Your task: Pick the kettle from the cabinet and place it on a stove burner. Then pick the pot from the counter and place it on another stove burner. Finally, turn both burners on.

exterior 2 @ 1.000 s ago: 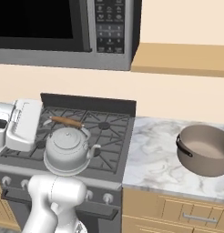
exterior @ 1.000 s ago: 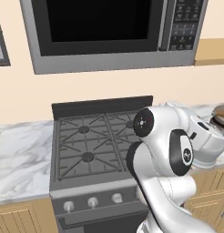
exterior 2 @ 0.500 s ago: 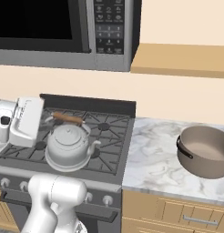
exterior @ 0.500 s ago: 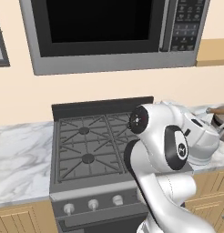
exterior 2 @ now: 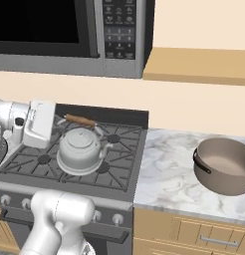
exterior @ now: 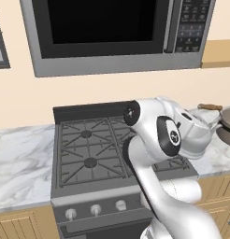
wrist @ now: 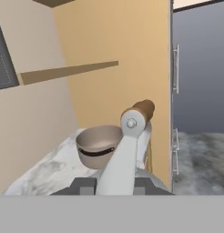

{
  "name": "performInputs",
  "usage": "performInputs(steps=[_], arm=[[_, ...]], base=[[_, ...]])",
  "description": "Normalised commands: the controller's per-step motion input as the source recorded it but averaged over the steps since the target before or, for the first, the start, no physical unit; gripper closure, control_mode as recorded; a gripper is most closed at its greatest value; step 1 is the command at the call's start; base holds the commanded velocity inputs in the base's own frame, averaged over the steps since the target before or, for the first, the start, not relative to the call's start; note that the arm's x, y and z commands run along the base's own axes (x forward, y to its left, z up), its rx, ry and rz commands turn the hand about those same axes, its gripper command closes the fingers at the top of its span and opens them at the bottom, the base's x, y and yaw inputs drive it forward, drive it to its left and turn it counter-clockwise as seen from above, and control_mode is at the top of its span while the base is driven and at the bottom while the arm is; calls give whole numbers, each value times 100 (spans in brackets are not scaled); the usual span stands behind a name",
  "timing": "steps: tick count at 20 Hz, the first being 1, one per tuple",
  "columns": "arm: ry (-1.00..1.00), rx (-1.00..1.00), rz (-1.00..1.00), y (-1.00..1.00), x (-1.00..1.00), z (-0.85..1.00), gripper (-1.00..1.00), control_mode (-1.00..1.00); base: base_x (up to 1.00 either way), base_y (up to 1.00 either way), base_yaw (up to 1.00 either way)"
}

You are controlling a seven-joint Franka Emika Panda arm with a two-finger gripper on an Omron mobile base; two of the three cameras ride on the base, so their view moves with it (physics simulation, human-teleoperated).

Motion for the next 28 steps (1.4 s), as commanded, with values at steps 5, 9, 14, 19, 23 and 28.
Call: performInputs(steps=[5, 9, 14, 19, 23, 28], arm=[[-4, 0, 0, 1, 40, -12, 100, -100], [-8, -5, 0, 0, 14, -6, 100, -100], [-8, -6, 0, 0, 27, -9, 100, -100], [0, -4, 0, 1, 37, -8, 100, -100], [0, -3, 0, 7, 39, -13, 100, -100], [0, -2, 0, 16, 40, -19, 100, -100]], base=[[0, 0, 0], [0, 0, 0], [0, 0, 0], [0, 0, 0], [0, 0, 0], [0, 0, 0]])
